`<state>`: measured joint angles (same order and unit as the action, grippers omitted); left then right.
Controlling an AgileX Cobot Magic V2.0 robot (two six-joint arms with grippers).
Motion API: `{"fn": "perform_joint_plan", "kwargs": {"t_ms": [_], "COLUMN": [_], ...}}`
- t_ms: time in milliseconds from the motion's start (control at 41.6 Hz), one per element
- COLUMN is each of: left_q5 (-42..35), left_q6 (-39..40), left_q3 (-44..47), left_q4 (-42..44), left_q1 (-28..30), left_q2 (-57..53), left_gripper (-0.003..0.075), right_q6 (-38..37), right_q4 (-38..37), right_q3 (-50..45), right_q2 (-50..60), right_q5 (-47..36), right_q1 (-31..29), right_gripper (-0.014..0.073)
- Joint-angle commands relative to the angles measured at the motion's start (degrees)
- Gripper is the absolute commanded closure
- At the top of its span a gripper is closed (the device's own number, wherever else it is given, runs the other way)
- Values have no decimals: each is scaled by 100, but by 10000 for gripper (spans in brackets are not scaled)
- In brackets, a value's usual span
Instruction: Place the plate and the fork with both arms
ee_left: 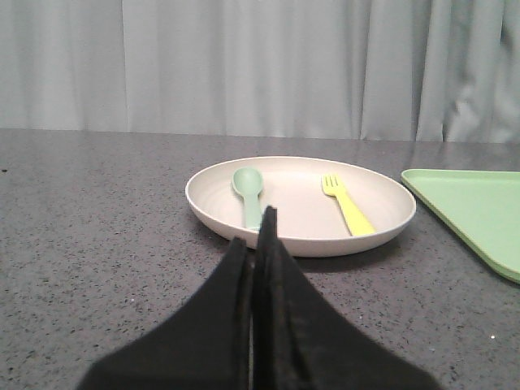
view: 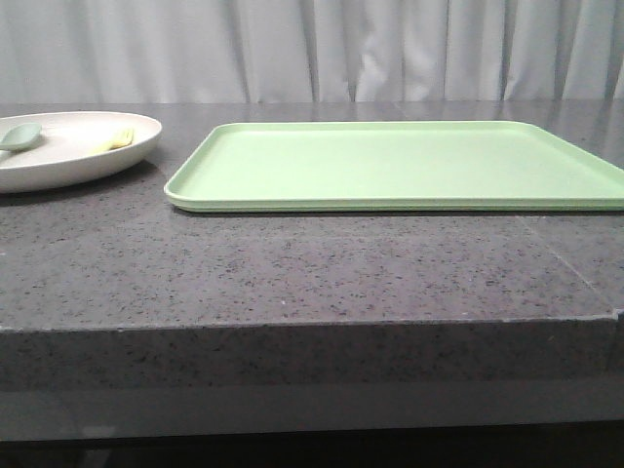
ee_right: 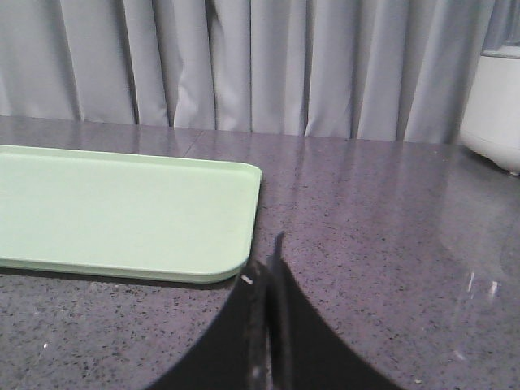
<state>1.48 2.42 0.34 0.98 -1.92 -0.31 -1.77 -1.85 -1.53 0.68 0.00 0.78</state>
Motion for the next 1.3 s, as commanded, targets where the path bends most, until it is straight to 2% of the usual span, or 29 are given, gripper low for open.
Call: {"fn": "perform_joint_plan", "kwargs": {"t_ms": [0, 793, 985, 1177, 1273], "left_q5": [-494, -693, -463, 688, 1242], "left_q6": [66, 66, 66, 66, 66], "left_q3": [26, -142, -927, -2151, -2761], "left_q4": [-13, -13, -13, -1, 7], "left_q1": [17, 17, 17, 17, 17], "left_q2": [-114, -114, -93, 315, 678], "left_gripper": [738, 738, 738, 738, 738], "right_q6": [63, 63, 63, 63, 63], "right_q4": [-33, -33, -33, -33, -33], "right_q3": [18, 123, 986, 2210, 2782], "right_q2": [98, 98, 98, -199, -559], "right_q5": [-488, -466, 512, 1961, 2385], "right_q1": [7, 9, 9, 9, 9], "right_gripper": [661, 661, 661, 661, 661]}}
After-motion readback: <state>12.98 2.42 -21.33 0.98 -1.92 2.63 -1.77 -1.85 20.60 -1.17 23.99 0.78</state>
